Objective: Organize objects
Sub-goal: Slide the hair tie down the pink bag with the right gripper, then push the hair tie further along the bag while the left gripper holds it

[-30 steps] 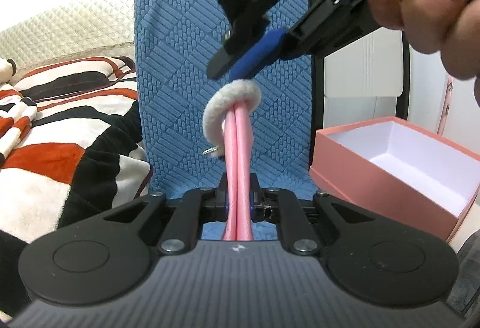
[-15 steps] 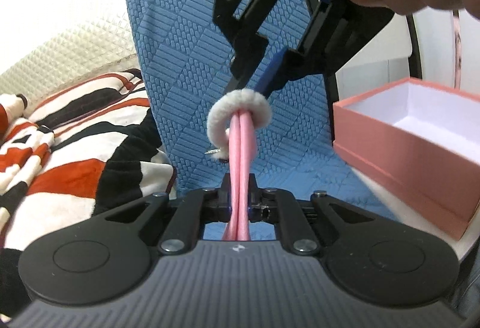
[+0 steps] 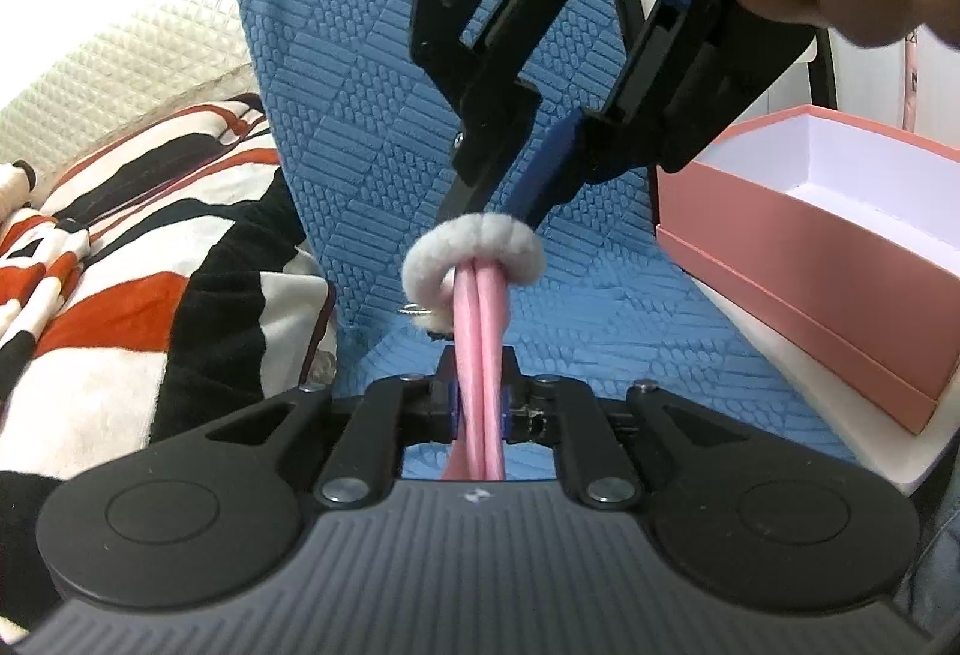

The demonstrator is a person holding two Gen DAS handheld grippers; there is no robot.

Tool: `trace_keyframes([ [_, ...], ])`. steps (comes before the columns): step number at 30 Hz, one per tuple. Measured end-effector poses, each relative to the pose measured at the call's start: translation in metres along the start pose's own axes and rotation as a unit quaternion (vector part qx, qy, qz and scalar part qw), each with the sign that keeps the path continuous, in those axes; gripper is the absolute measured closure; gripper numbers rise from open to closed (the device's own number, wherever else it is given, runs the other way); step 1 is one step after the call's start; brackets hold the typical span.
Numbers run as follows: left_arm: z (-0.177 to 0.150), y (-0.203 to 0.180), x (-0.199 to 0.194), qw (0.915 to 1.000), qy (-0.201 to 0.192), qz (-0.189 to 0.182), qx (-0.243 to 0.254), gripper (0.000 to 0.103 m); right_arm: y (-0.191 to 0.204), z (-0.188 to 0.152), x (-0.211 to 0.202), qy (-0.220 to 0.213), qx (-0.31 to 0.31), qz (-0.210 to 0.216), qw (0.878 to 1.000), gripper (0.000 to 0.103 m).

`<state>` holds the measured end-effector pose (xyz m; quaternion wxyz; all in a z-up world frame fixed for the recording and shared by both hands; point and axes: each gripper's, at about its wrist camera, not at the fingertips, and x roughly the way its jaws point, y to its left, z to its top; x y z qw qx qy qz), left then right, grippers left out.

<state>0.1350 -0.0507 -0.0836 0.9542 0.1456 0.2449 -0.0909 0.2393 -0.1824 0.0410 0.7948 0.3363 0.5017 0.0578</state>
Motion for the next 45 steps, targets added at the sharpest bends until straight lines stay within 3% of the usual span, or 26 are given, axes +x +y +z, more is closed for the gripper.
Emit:
trace_keyframes([
  [4, 0.003, -0.003, 0.009, 0.9999, 0.005, -0.011, -0.009, 0.085, -0.004, -0.006, -0.004, 0.003, -0.002, -0.004, 1.0, 0.086],
  [12, 0.0, -0.019, 0.0, 0.9989, -0.015, 0.01, 0.043, 0.092, -0.003, -0.006, -0.011, 0.005, 0.006, -0.011, 1.0, 0.086],
  [28, -0.002, -0.025, -0.003, 0.9976, -0.021, 0.019, 0.064, 0.092, -0.007, 0.003, 0.022, 0.012, 0.013, -0.047, 0.999, 0.083],
  [38, -0.002, -0.027, -0.002, 0.9977, -0.02, 0.019, 0.061, 0.092, -0.017, 0.002, 0.041, 0.022, 0.047, -0.031, 0.998, 0.079],
  [45, -0.002, -0.026, 0.001, 0.9988, -0.01, 0.011, 0.047, 0.092, -0.024, 0.006, 0.024, 0.003, 0.071, -0.005, 0.997, 0.078],
])
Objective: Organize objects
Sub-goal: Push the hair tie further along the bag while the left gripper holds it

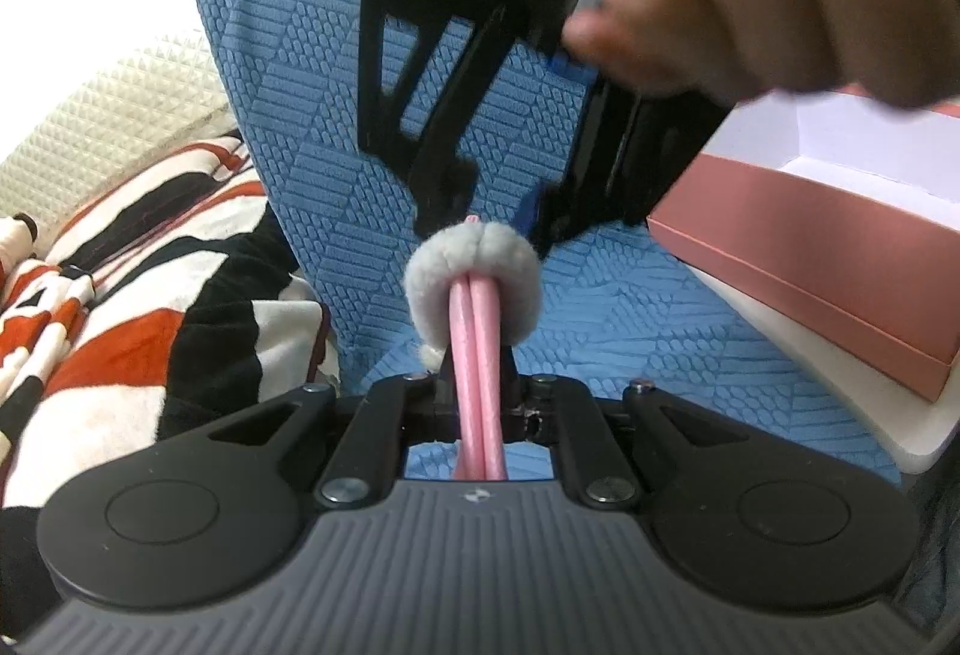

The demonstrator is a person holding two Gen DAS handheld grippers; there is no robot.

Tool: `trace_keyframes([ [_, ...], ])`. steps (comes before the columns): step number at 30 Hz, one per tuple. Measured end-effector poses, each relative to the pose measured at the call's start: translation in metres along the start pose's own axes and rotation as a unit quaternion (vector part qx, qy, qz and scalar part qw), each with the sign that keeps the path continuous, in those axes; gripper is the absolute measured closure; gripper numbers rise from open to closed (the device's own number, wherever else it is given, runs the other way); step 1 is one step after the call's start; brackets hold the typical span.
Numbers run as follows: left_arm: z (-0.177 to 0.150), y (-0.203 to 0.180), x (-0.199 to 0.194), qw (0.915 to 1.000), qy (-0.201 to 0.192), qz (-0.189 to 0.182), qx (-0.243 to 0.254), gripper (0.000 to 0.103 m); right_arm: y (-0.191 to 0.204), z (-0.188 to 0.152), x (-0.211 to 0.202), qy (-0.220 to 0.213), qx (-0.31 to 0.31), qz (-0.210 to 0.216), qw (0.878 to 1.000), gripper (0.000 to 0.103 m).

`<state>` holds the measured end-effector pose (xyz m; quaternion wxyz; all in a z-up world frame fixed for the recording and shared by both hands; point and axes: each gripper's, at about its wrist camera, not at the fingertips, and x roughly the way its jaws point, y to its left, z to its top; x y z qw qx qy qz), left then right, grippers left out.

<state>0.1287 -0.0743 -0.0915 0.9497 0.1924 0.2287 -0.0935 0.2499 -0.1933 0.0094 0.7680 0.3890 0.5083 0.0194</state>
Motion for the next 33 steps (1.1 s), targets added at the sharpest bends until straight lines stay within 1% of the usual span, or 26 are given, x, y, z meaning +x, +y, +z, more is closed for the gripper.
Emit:
trace_keyframes([
  [4, -0.001, 0.001, 0.002, 0.9999, 0.011, -0.004, -0.009, 0.091, 0.001, -0.004, -0.007, 0.002, -0.005, 0.004, 1.0, 0.079],
  [7, -0.002, 0.004, 0.004, 0.9997, 0.016, -0.01, -0.018, 0.09, -0.001, -0.007, -0.009, 0.0, -0.006, -0.005, 1.0, 0.079],
  [11, -0.003, 0.0, 0.004, 0.9997, 0.02, -0.011, -0.011, 0.09, -0.001, -0.008, -0.007, 0.003, -0.003, -0.015, 1.0, 0.079],
  [13, -0.004, 0.001, 0.005, 0.9996, 0.022, -0.011, -0.012, 0.09, 0.002, -0.011, -0.006, 0.004, -0.015, -0.02, 1.0, 0.078],
  [17, -0.004, 0.003, 0.005, 0.9994, 0.024, -0.012, -0.021, 0.09, 0.003, -0.01, -0.004, 0.007, -0.017, -0.014, 1.0, 0.077],
  [20, -0.005, 0.003, 0.006, 0.9992, 0.03, -0.014, -0.021, 0.09, 0.006, -0.013, -0.001, 0.011, -0.032, -0.02, 0.999, 0.076],
  [24, -0.005, 0.004, 0.008, 0.999, 0.035, -0.014, -0.024, 0.089, 0.002, -0.016, 0.004, 0.022, -0.02, -0.016, 0.999, 0.074],
  [27, -0.005, 0.005, 0.008, 0.999, 0.035, -0.012, -0.026, 0.085, 0.003, -0.016, 0.001, 0.01, -0.022, -0.017, 1.0, 0.077],
  [29, -0.006, 0.006, 0.01, 0.9988, 0.039, -0.009, -0.028, 0.082, 0.003, -0.015, -0.002, 0.001, -0.022, -0.019, 1.0, 0.083],
  [33, -0.006, 0.01, 0.01, 0.9986, 0.037, -0.005, -0.037, 0.08, 0.004, -0.012, -0.008, -0.019, -0.019, -0.019, 0.999, 0.086],
])
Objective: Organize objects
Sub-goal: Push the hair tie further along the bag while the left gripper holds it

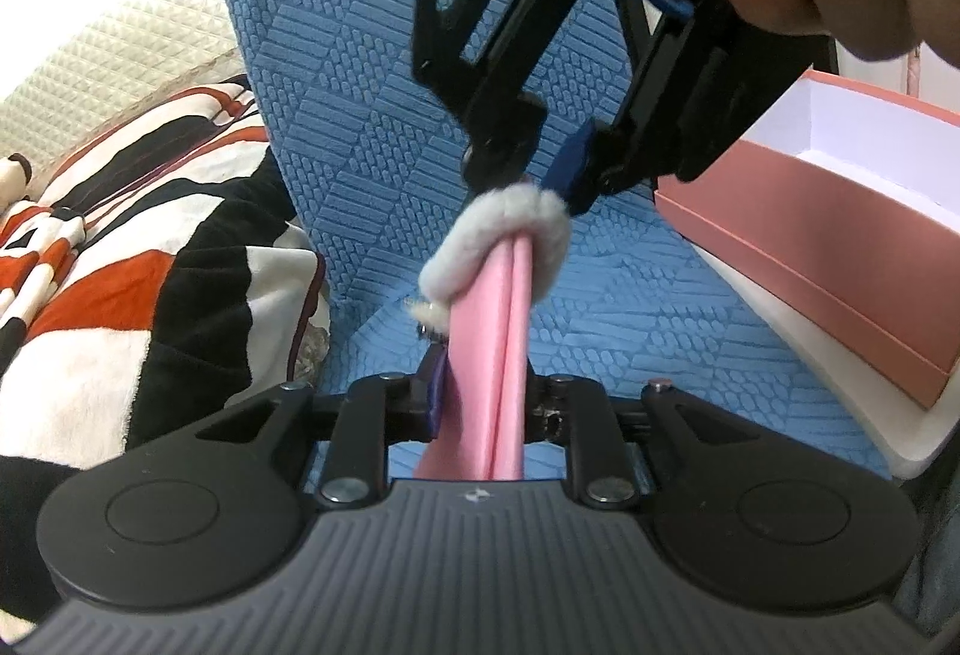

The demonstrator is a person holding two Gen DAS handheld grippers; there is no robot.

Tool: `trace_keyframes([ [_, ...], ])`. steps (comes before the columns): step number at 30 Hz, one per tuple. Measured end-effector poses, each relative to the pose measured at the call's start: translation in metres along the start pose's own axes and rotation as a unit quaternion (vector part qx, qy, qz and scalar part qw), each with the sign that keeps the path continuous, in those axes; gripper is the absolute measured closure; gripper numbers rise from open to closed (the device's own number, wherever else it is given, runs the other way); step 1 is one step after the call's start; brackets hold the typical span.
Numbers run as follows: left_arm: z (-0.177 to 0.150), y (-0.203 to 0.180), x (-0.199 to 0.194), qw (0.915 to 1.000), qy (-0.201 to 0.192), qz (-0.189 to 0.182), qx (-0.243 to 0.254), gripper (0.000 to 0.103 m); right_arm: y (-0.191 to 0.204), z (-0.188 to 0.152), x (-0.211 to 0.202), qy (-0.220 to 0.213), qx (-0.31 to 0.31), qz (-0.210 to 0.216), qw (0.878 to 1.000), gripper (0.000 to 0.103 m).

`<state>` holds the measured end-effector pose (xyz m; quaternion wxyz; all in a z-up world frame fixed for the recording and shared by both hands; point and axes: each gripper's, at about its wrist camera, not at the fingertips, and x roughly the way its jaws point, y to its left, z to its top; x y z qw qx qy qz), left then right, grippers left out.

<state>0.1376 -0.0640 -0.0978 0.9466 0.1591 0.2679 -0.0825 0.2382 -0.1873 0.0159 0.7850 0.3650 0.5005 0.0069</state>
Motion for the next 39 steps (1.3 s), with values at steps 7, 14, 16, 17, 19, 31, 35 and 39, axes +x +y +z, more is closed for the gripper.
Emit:
trace_keyframes([
  [7, 0.0, 0.001, -0.001, 1.0, -0.005, 0.001, -0.001, 0.078, -0.004, 0.012, -0.012, -0.03, 0.009, -0.001, 1.0, 0.086],
  [14, 0.004, 0.008, -0.005, 0.9994, -0.017, 0.031, -0.005, 0.088, 0.0, 0.013, -0.018, -0.026, 0.011, 0.014, 0.999, 0.084],
  [16, 0.004, 0.01, -0.005, 0.9995, -0.015, 0.028, -0.006, 0.091, 0.003, 0.011, -0.018, -0.02, 0.011, 0.022, 0.999, 0.083],
  [17, 0.004, 0.009, -0.005, 0.9996, -0.014, 0.025, -0.004, 0.091, 0.004, 0.009, -0.017, -0.019, 0.011, 0.023, 0.999, 0.082],
  [19, 0.003, 0.007, -0.006, 0.9997, -0.014, 0.02, 0.002, 0.093, 0.006, 0.005, -0.015, -0.014, 0.014, 0.028, 0.999, 0.081],
  [31, 0.002, 0.009, -0.002, 0.9999, -0.003, 0.007, -0.006, 0.093, 0.001, -0.007, 0.005, 0.011, 0.033, 0.033, 0.999, 0.079],
  [35, 0.001, 0.006, -0.001, 1.0, -0.004, 0.006, 0.004, 0.093, -0.002, -0.004, 0.004, -0.007, 0.031, 0.027, 0.999, 0.076],
  [39, 0.0, 0.004, -0.001, 1.0, 0.0, 0.002, 0.006, 0.093, -0.009, 0.0, 0.007, -0.026, 0.039, 0.024, 0.999, 0.073],
])
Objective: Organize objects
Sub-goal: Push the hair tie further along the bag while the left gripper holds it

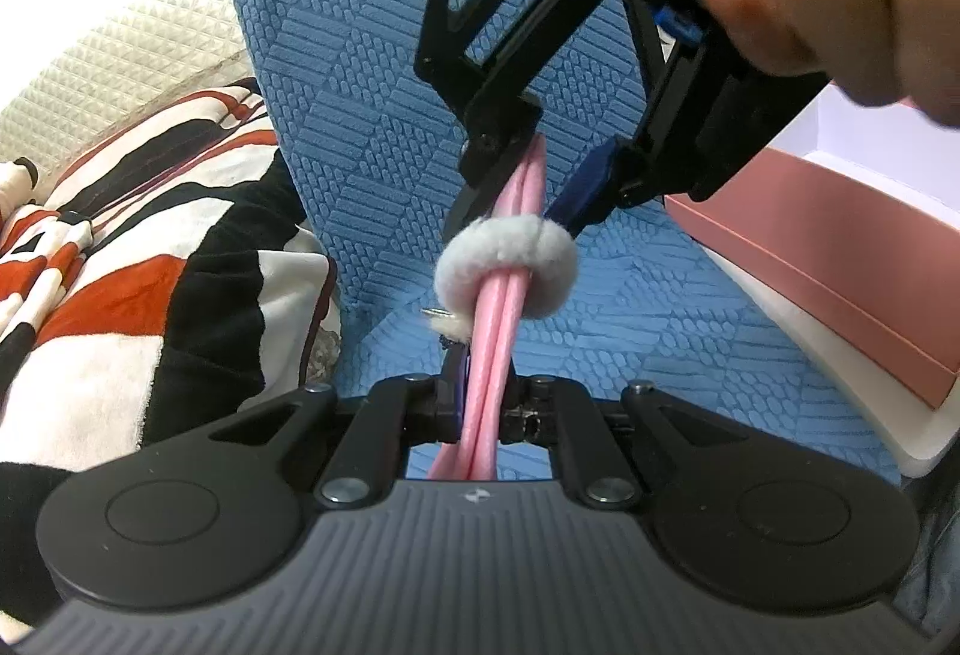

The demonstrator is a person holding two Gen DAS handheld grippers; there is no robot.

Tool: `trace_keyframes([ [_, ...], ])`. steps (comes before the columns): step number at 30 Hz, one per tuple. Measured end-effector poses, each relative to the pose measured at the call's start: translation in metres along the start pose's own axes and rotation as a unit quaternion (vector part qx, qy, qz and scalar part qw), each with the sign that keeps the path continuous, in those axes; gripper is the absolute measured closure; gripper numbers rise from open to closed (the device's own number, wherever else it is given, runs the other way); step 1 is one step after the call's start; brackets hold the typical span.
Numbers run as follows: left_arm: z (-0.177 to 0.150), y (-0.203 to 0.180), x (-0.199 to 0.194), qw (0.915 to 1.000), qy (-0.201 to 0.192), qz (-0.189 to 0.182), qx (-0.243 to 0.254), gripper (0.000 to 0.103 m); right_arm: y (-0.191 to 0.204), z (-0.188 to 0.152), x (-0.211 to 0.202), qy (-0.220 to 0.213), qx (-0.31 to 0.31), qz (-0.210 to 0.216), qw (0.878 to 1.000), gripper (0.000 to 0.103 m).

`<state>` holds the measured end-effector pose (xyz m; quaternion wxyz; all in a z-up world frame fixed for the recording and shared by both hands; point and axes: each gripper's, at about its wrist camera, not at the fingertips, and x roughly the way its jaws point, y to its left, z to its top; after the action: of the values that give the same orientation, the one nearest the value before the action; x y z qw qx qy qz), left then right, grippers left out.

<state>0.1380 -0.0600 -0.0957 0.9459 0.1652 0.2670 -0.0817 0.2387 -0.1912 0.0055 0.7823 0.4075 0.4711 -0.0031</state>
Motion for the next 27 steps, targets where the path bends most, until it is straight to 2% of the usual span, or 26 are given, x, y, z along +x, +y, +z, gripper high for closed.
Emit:
trace_keyframes([
  [6, 0.0, 0.001, 0.004, 0.9999, 0.009, 0.006, -0.002, 0.092, -0.004, -0.009, 0.017, 0.032, 0.009, 0.018, 0.999, 0.075],
  [8, 0.0, 0.001, 0.005, 0.9999, 0.011, 0.006, -0.003, 0.091, -0.003, -0.01, 0.016, 0.027, 0.004, 0.016, 0.999, 0.077],
  [16, 0.0, -0.001, 0.003, 1.0, -0.002, -0.008, -0.002, 0.077, -0.005, 0.001, 0.005, 0.002, 0.0, 0.002, 1.0, 0.087],
  [27, 0.001, -0.007, 0.0, 0.9997, -0.009, -0.022, 0.002, 0.079, -0.015, 0.017, -0.014, -0.025, 0.011, -0.008, 1.0, 0.087],
])
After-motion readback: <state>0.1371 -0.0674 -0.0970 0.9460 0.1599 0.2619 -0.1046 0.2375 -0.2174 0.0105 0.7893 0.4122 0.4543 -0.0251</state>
